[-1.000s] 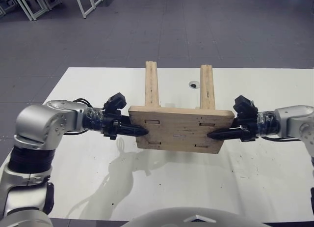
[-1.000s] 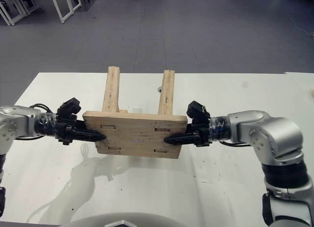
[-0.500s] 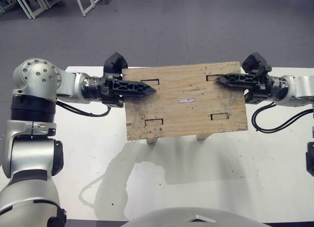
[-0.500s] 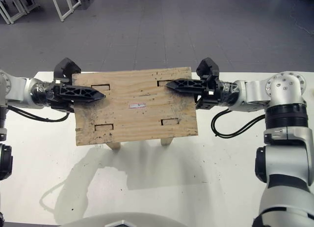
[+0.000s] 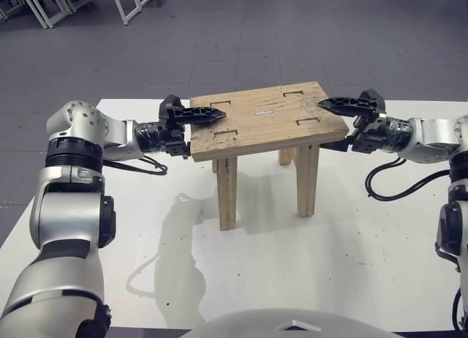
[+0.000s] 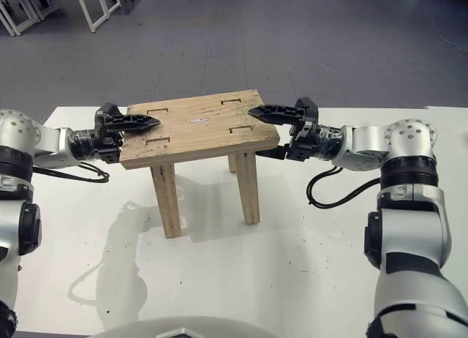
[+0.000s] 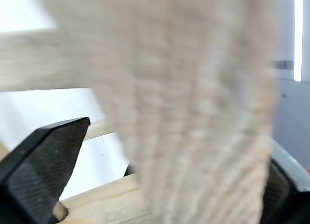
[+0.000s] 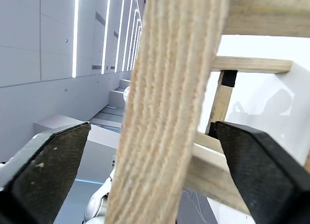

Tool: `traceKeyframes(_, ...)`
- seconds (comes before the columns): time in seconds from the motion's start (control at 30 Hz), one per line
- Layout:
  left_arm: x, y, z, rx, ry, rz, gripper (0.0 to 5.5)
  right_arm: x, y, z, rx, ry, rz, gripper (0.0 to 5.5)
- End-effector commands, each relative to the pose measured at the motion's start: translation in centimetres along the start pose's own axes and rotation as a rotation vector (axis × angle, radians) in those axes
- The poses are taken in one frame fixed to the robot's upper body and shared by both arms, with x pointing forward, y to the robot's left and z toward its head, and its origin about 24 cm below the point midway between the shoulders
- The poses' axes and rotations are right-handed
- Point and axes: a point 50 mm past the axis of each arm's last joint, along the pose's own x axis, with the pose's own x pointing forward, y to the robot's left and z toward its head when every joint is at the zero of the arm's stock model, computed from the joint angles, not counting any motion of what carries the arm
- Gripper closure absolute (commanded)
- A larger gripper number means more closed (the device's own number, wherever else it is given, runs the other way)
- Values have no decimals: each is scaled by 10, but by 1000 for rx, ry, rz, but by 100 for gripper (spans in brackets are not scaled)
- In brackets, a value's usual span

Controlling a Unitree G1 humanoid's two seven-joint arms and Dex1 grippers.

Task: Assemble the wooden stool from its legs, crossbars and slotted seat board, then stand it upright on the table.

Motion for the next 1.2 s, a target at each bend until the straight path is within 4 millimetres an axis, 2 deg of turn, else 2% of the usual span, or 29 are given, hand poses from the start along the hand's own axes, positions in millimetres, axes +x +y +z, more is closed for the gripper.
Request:
traceKeyframes(0.03,-12,-11,4,25,-36,-61,34,-10,-4,5,-16,-61,-75,82)
traceKeyframes(0.13,-20,-23,5,45,-41,-123,34,-21,-8,7,-19,-121,-104,82)
traceKeyframes(0.2,-27,-24,6,69,-49,-102,34,-29,-7,10,-28,-165,-109,82)
traceKeyframes(0.37,-48,-6,3,72,-104,-8,34,-42,-5,16,-67,-268,-102,82)
traceKeyframes(0.43,-56,-1,2,81,-126,5,34,-46,-6,16,-142,-296,-135,82)
traceKeyframes(0.5,-64,-5,8,171,-196,-7,34,-50,-20,20,-290,-382,-314,82)
traceKeyframes(0.57,-65,-9,18,333,-307,-1,34,-61,-35,32,-576,-548,-668,82)
traceKeyframes(0.6,-54,-2,24,519,-370,122,34,-63,-33,34,-721,-675,-757,82)
traceKeyframes(0.63,-44,12,30,654,-465,341,34,-63,-35,30,-812,-758,-861,82)
traceKeyframes(0.67,-38,22,35,727,-624,523,34,-61,-38,23,-898,-807,-949,82)
traceKeyframes(0.73,-29,35,26,799,-852,696,34,-52,-54,5,-1095,-777,-1131,82)
traceKeyframes(0.8,-10,50,1,929,-913,765,34,-41,-85,-17,-1122,-739,-1185,82)
traceKeyframes(0.87,0,69,-20,947,-934,843,34,-30,-107,-32,-1077,-743,-1201,82)
traceKeyframes(0.97,3,79,-36,913,-984,861,34,-14,-112,-36,-1052,-827,-1190,82)
traceKeyframes(1.2,16,80,-48,990,-962,894,34,0,-114,-46,-1072,-827,-1174,82)
